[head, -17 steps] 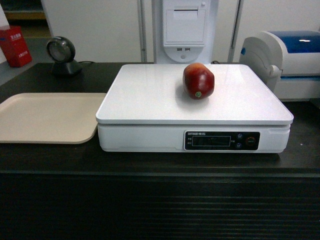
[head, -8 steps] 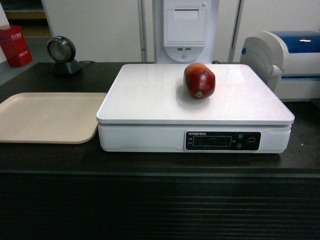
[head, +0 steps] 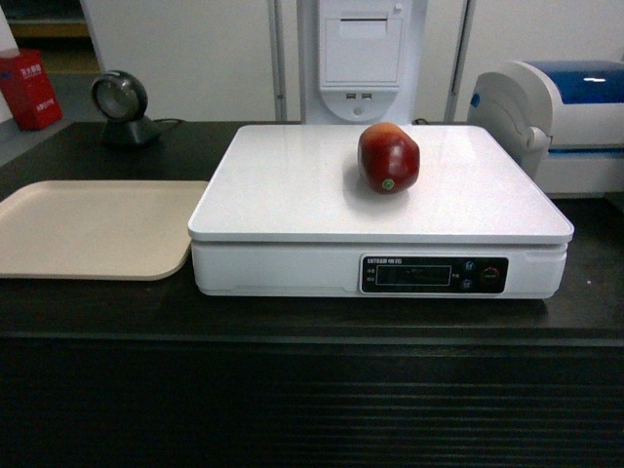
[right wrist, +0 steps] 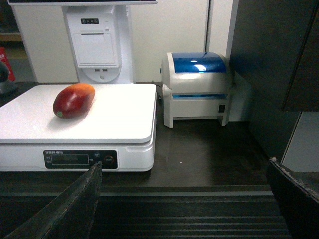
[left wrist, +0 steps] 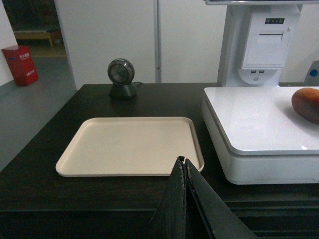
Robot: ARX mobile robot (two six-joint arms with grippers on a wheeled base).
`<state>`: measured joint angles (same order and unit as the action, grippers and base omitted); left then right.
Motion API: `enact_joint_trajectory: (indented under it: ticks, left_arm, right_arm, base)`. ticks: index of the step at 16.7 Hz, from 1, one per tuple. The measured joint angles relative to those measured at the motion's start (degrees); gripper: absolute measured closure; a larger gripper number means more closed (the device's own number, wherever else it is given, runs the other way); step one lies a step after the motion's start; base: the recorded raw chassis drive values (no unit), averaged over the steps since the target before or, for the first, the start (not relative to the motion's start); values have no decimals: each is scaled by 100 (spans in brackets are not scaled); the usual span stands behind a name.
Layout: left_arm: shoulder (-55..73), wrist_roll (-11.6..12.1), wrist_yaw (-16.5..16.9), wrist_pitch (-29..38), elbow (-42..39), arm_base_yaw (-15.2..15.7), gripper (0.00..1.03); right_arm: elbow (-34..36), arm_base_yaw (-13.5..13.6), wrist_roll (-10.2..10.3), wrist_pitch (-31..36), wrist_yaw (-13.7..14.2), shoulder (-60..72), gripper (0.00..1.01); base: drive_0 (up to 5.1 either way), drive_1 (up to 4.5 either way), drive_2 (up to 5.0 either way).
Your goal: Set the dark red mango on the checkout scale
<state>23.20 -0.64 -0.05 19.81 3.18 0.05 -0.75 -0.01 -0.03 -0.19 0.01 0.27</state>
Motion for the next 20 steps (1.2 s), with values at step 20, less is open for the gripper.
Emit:
enact_joint_trajectory:
  ticks: [20]
  left_arm:
    - [-2280, 2, 0, -2000, -267, -2, 62]
  right_arm:
    - [0, 0, 0, -4, 0, 0, 3]
  base:
    - [0, 0, 0]
